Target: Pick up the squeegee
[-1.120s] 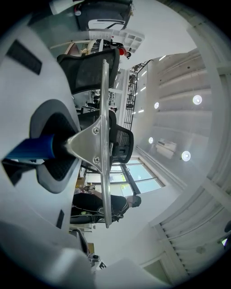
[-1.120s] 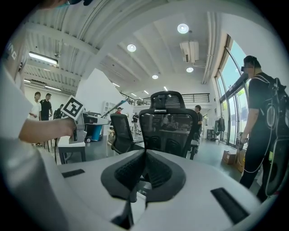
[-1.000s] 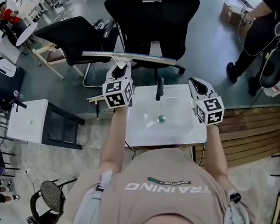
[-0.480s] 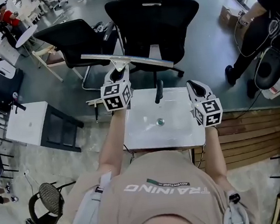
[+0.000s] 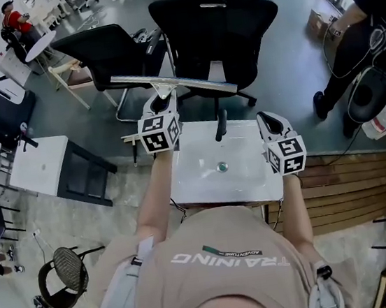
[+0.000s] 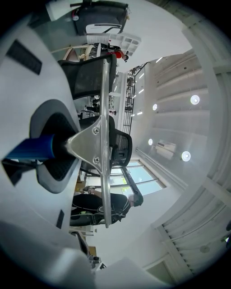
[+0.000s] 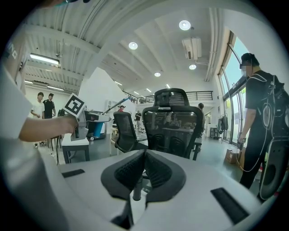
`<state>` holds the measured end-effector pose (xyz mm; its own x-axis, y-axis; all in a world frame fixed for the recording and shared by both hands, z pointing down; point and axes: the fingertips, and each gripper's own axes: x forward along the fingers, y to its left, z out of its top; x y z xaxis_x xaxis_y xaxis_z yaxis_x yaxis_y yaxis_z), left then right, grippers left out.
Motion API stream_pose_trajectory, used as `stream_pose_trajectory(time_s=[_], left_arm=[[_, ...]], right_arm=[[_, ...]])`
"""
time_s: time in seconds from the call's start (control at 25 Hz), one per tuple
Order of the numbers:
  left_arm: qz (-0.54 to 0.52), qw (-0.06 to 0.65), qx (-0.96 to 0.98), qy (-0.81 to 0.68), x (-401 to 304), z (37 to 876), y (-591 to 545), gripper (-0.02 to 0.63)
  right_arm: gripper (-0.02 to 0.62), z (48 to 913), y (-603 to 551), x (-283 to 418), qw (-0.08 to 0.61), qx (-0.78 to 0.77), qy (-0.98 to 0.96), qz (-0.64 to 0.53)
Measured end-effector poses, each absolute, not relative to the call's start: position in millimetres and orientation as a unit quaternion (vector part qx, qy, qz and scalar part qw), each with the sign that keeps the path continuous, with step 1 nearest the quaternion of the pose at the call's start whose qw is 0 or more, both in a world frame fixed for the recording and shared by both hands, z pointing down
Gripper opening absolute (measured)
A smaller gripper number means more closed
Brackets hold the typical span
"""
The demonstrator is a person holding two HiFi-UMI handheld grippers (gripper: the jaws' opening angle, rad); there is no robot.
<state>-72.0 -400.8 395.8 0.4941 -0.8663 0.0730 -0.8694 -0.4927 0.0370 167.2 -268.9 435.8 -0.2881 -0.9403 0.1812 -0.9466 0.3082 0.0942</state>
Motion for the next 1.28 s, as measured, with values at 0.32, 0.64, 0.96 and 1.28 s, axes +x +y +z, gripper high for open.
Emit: stream_pose_trajectory(time_s=[0.32,0.64,0.96,1.28], left_arm=[[0.020,0.034,0.858,-0.512,-77.1,395.0,-396.3,0.097],[0.015,0.027,0.857,-0.514,-72.4,387.1,-393.3,0.097],[0.019,0.035,0.854,-0.519,-74.1,396.7,-406.0,0.097],[0.014,0.032,0.854,-0.520,-70.0,392.0,-407.1,0.097]], right_arm=[[0.035,432.0,-271.6,166.2,0.092,0.580,-0.809,0.009],[0.035,431.2,-267.6,174.3,0.091,0.581,-0.809,0.010],[0.035,434.9,-274.9,179.2,0.096,0.582,-0.807,0.010],[0.035,429.1,-277.7,185.7,0.093,0.584,-0.807,0.004]])
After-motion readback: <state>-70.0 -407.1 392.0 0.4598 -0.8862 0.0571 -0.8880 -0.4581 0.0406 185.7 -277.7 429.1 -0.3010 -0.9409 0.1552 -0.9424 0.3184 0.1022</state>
